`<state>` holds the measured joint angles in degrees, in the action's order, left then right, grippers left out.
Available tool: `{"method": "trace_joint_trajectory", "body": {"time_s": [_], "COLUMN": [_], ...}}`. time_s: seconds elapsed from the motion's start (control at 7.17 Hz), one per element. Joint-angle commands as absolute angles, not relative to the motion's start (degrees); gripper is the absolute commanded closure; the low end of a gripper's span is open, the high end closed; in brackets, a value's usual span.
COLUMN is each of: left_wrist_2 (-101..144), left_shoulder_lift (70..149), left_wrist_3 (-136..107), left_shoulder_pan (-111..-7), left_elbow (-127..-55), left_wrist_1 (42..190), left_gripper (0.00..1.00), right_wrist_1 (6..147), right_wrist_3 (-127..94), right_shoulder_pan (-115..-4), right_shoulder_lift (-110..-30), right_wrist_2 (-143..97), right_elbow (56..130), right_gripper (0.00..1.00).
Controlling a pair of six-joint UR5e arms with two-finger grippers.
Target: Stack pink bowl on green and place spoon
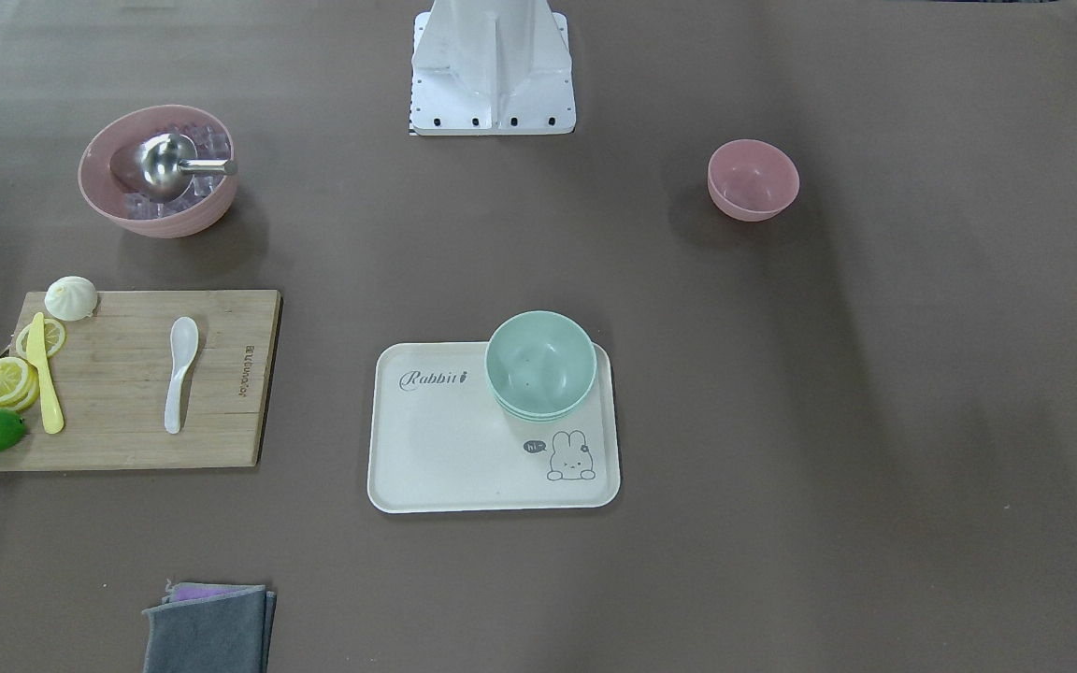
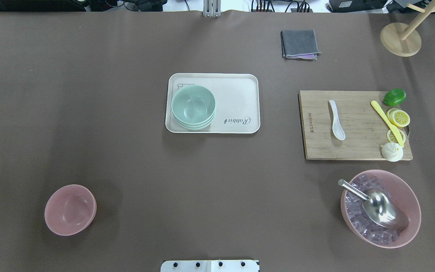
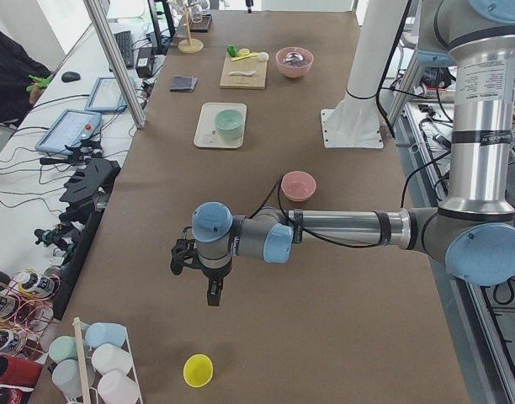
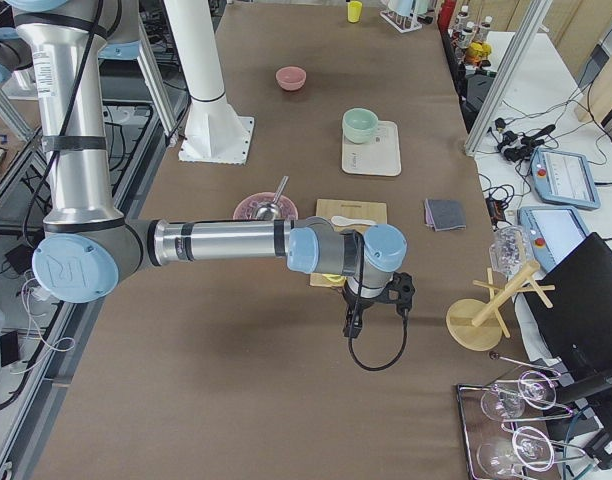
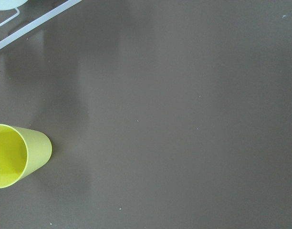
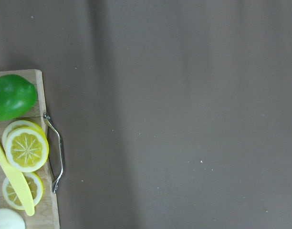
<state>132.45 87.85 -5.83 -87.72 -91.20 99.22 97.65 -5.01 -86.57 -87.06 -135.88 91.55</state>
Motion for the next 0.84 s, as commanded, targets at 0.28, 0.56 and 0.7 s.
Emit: {"method": "trace_joint_trajectory", "body": {"time_s": [0.28, 0.56, 0.7], "left_wrist_2": [132.5, 132.4, 132.3], "left_shoulder_lift": [88.0, 88.0, 88.4], "left_wrist_3": [-5.8, -5.9, -5.9], "left_shoulder_pan": [-87.7, -87.7, -87.7], "left_elbow": [-91.1, -91.3, -91.2], "left_wrist_1": [99.2, 99.1, 99.1], "left_gripper": [0.02, 0.02, 0.02], "right_wrist_1": [97.7, 97.7, 97.7], "right_wrist_3": [-5.0, -5.0, -5.0], "right_shoulder_pan": [-86.6, -86.6, -86.6], "right_shoulder_lift": [-87.1, -87.2, -87.1], "right_wrist_2": [-135.8, -135.8, -135.8], "right_elbow": [91.9, 91.9, 91.9], "right_gripper": [0.0, 0.0, 0.0]}}
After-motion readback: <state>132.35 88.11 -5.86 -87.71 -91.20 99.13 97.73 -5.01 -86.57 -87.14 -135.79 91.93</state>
